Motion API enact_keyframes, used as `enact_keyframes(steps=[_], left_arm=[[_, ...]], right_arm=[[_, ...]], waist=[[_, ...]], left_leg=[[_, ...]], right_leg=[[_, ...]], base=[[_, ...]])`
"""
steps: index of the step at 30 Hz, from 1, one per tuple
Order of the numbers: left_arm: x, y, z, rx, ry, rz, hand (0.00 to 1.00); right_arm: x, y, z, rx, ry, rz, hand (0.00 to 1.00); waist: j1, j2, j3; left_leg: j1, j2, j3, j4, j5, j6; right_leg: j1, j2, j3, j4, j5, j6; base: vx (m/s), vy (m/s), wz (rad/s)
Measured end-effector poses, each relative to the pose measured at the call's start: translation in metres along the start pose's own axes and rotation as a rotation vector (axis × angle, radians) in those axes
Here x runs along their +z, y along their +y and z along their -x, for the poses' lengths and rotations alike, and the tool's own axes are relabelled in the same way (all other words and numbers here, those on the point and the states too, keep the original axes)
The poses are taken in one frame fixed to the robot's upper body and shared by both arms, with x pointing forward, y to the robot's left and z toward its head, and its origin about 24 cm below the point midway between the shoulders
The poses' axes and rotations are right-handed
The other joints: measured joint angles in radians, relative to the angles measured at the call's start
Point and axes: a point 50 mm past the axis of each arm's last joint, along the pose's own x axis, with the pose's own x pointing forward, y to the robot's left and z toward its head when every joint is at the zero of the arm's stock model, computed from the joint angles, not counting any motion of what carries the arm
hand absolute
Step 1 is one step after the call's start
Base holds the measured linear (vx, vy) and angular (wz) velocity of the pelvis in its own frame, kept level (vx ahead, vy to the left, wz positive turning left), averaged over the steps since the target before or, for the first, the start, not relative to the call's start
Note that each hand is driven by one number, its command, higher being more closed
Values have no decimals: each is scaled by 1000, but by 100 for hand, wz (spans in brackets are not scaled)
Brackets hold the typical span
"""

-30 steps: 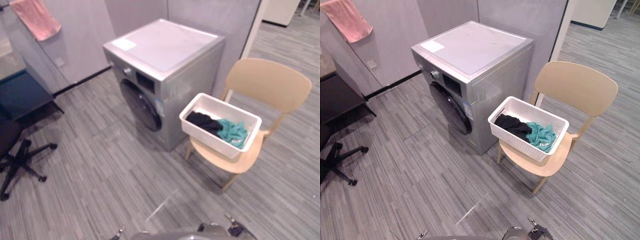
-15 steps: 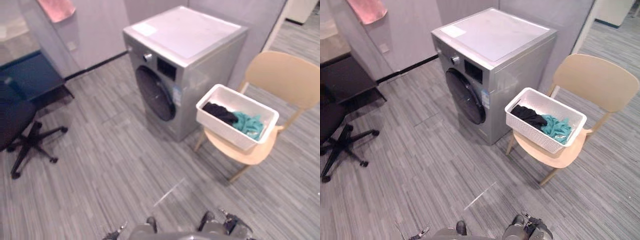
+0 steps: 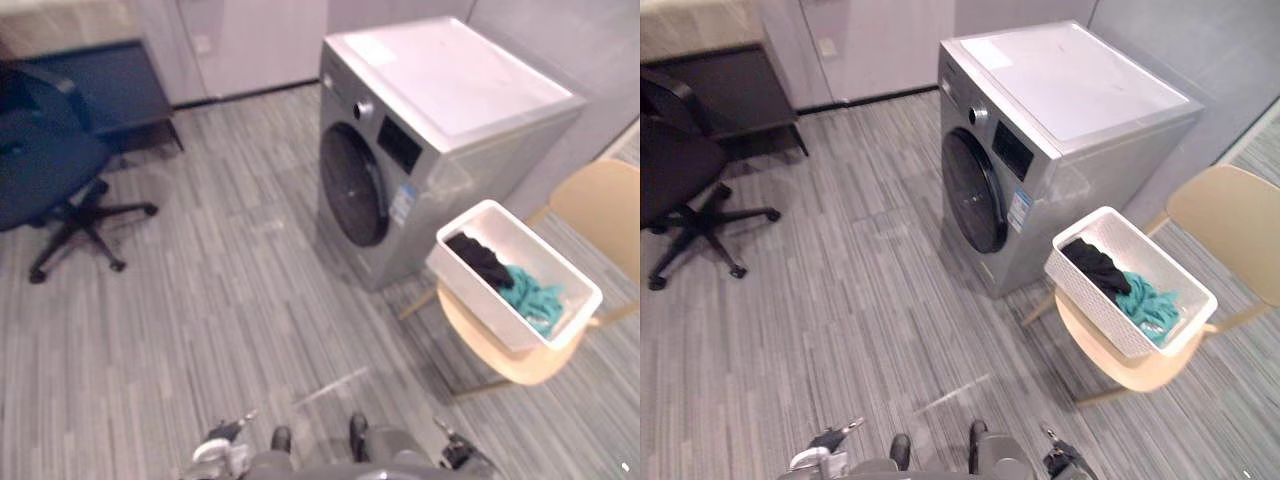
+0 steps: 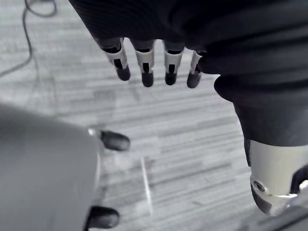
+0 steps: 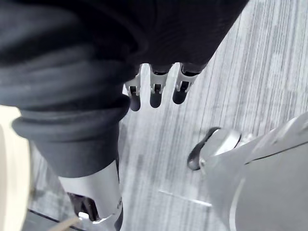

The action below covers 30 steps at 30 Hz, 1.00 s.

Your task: Pick up the laundry basket with both hands and put the clothes into the washing machine.

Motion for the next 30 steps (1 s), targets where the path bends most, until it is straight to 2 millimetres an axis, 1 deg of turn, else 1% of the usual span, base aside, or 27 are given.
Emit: enact_keyframes(steps=[2, 3, 4, 5, 6, 7, 8, 9, 10, 11, 12, 13, 14, 15, 16, 17, 18, 19, 20, 21, 22, 23, 25, 26, 27, 29, 30], left_arm=[[1, -8, 1, -18, -7, 16, 0], [-2, -18, 3, -41, 0, 29, 0], [-2, -21, 4, -47, -3, 33, 0], [1, -22, 5, -49, -18, 43, 0], [1, -22, 6, -47, -31, 52, 0], [1, -21, 7, -44, -37, 57, 0], [-1, -20, 8, -40, -43, 63, 0], [-1, -19, 8, -39, -47, 64, 0], [0, -18, 8, -34, -53, 69, 0], [0, -16, 8, -31, -54, 68, 0], [1, -14, 8, -24, -58, 68, 0], [1, -12, 8, -15, -58, 67, 0], [1, -11, 7, -7, -57, 66, 0], [0, -9, 7, 9, -53, 70, 0], [-2, -7, 7, 23, -43, 86, 0], [-9, -5, 7, 42, -17, 91, 0], [-13, -4, 7, 48, -2, 87, 0], [-21, -5, 8, 52, 28, 101, 0], [-28, -7, 9, 48, 58, 100, 0], [-22, -4, 6, 46, 47, 50, 0], [-21, -1, 6, 49, 43, 23, 0], [-18, 2, 5, 48, 28, -33, 0], [-14, 6, 4, 53, 10, -75, 0], [-14, 6, 4, 52, 10, -100, 0], [-12, 8, 3, 53, 1, -120, 0], [-8, 3, 3, 38, -15, -143, 0], [-3, -1, 3, 27, -34, -156, 0]], right_arm=[[9, 7, 1, 26, -46, 4, 0], [16, 13, 2, 52, -82, 16, 0], [16, 17, 3, 63, -87, 21, 0], [15, 19, 4, 71, -88, 26, 0], [11, 21, 5, 83, -87, 44, 0], [10, 22, 6, 91, -92, 56, 0], [10, 25, 8, 109, -104, 89, 0], [12, 28, 9, 119, -114, 105, 0], [15, 37, 11, 152, -136, 146, 0], [16, 44, 13, 179, -149, 164, 0], [16, 51, 15, 205, -163, 180, 0], [17, 54, 16, 218, -169, 190, 0], [17, 56, 17, 226, -175, 203, 0], [21, 61, 19, 242, -197, 216, 0], [24, 65, 21, 251, -214, 219, 0], [31, 68, 22, 257, -241, 231, 0], [35, 71, 22, 260, -255, 254, 0], [43, 73, 22, 260, -283, 298, 0], [53, 73, 22, 255, -316, 346, 0], [54, 75, 23, 257, -328, 368, 0], [54, 77, 24, 263, -335, 375, 0], [58, 81, 27, 274, -358, 377, 0], [69, 89, 33, 300, -417, 386, 0], [80, 99, 39, 323, -464, 388, 0], [92, 108, 44, 346, -517, 395, 0], [107, 117, 51, 356, -581, 425, 0], [121, 127, 57, 365, -636, 461, 0]], waist=[[-5, 22, -8], [-4, 53, -10], [-4, 64, -10], [-2, 75, -6], [2, 84, -4], [5, 91, -6], [17, 88, -9], [24, 90, -11], [30, 91, -13], [32, 90, -13], [44, 82, -13], [52, 72, -16], [51, 66, -17], [51, 56, -15], [51, 53, -14], [51, 54, -18], [53, 59, -21], [54, 80, -34], [50, 107, -58], [49, 64, -61], [46, 52, -64], [47, 40, -72], [51, 34, -75], [52, 26, -82], [52, 37, -80], [52, 48, -76], [58, 53, -74]], left_leg=[[-5, 9, 9, 26, -26, -6], [-67, 11, 36, 172, -94, -38], [-115, 13, 57, 280, -124, -49], [-216, 30, 93, 516, -140, -57], [-283, 58, 120, 716, -113, -80], [-305, 71, 133, 789, -81, -86], [-337, 92, 163, 899, -8, -75], [-358, 104, 183, 943, 38, -63], [-391, 127, 215, 1014, 20, -40], [-413, 145, 232, 1019, -17, 13], [-426, 165, 251, 970, -54, 43], [-417, 177, 260, 854, -66, 41], [-401, 176, 263, 760, -66, 40], [-354, 174, 262, 554, -59, 35], [-314, 165, 233, 402, -45, 22], [-266, 146, 159, 262, -11, -28], [-252, 146, 127, 231, -1, -45], [-239, 159, 116, 227, 4, -46], [-229, 169, 138, 233, -21, -112], [-218, 112, 161, 249, -33, -76], [-215, 97, 165, 248, -37, -68], [-213, 82, 173, 249, -45, -54], [-208, 63, 184, 244, -49, -37], [-197, 50, 189, 228, -48, -29], [-189, 46, 194, 206, -42, -19], [-187, 41, 196, 176, -27, -10], [-191, 39, 195, 135, 2, -11]], right_leg=[[0, 0, 2, 8, -14, -8], [5, -1, 12, 7, -35, -6], [10, -2, 10, 9, -40, -9], [34, -3, 6, 12, -51, -12], [64, 2, 3, 23, -68, -20], [81, 3, 5, 36, -82, -26], [107, 0, 22, 49, -104, -27], [117, -3, 37, 50, -108, -30], [130, -13, 63, 45, -112, -33], [133, -22, 79, 40, -112, -32], [133, -39, 106, 37, -108, -23], [137, -61, 126, 26, -105, -17], [140, -76, 131, 19, -103, -13], [141, -100, 147, 20, -102, 1], [141, -117, 162, 25, -106, 18], [139, -131, 191, 26, -123, 46], [138, -133, 212, 25, -133, 64], [136, -127, 243, 15, -147, 88], [142, -131, 270, -1, -164, 125], [142, -181, 294, -8, -132, 148], [143, -196, 294, -18, -109, 152], [142, -210, 297, -45, -65, 168], [154, -212, 306, -89, -29, 192], [160, -223, 300, -107, -1, 202], [159, -227, 300, -118, 22, 216], [153, -230, 292, -131, 43, 221], [135, -231, 286, -140, 57, 233]], base=[[76, -44, -15], [44, -18, -10], [64, -30, 1], [80, -38, 12], [90, -48, 8], [129, -22, -12], [132, 2, -26], [174, 39, -51], [178, 68, -55], [241, 115, -70], [266, 142, -65], [247, 156, -54], [243, 195, -41], [250, 267, -33], [288, 389, -47], [191, 296, -53], [195, 363, -71], [213, 449, -83], [277, 666, -74], [219, 552, -44], [178, 472, -15], [169, 368, -8], [140, 276, -7], [93, 146, -8], [69, 112, -8], [-13, -15, 0], [-42, -56, 0]])
